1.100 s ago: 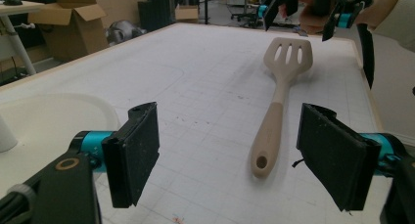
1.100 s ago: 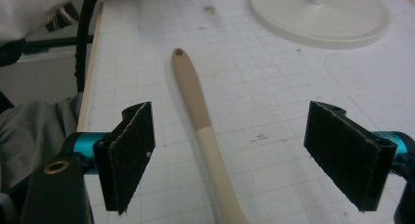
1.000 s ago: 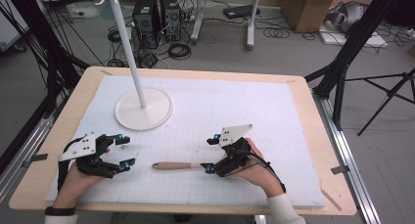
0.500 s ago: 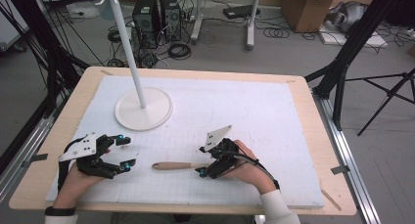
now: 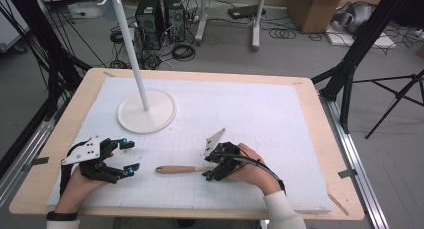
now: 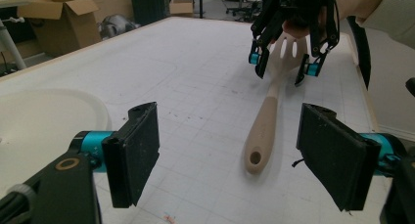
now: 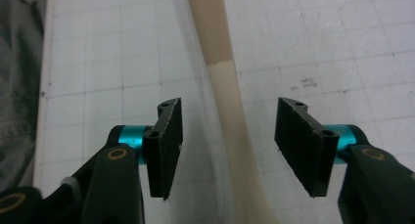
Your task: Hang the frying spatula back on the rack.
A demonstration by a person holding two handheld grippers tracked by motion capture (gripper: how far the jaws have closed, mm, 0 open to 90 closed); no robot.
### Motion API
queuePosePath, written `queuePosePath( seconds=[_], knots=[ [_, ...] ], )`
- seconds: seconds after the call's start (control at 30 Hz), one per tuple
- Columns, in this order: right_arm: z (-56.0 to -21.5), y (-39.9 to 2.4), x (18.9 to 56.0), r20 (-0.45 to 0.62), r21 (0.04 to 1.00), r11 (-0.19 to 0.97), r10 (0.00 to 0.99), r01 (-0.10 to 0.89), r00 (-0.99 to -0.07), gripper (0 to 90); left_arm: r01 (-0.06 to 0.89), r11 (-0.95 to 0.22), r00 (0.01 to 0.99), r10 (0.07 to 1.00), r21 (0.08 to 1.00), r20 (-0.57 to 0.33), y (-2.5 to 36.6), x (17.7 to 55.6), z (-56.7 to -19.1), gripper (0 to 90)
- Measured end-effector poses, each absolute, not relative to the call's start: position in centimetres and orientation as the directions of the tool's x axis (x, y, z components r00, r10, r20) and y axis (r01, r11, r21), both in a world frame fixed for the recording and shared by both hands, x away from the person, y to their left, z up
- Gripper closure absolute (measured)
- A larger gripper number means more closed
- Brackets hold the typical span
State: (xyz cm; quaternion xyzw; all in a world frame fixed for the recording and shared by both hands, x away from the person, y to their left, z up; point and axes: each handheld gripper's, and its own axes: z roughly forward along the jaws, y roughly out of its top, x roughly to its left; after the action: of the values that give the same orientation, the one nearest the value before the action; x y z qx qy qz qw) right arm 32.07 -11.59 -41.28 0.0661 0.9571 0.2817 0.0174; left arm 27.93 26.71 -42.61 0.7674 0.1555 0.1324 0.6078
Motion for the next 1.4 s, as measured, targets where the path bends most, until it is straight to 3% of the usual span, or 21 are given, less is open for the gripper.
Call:
queuePosePath(
  seconds=[0.33,0.73,1.07,1.4],
  knots=[
    [-41.7,-11.0,32.4,0.021,0.468,0.874,0.133,0.127,-0.991,58.5,0.085,-0.22,0.918,0.398,0.972,0.009,26.6,27.9,-42.8,24.4],
    [-41.0,-9.0,32.7,0.012,0.319,0.939,0.132,0.129,-0.991,61.4,0.089,-0.234,0.92,0.393,0.968,0.01,26.4,27.9,-42.9,24.6],
    [-40.9,-8.8,32.4,0.013,0.31,0.944,0.115,0.113,-0.993,73.9,0.093,-0.241,0.92,0.391,0.966,0.009,26.5,27.8,-43.0,24.7],
    [-40.8,-8.6,32.1,-0.006,0.302,0.947,0.119,0.112,-0.993,77.2,0.095,-0.245,0.921,0.389,0.965,0.008,26.4,27.7,-43.0,25.0]
  ],
)
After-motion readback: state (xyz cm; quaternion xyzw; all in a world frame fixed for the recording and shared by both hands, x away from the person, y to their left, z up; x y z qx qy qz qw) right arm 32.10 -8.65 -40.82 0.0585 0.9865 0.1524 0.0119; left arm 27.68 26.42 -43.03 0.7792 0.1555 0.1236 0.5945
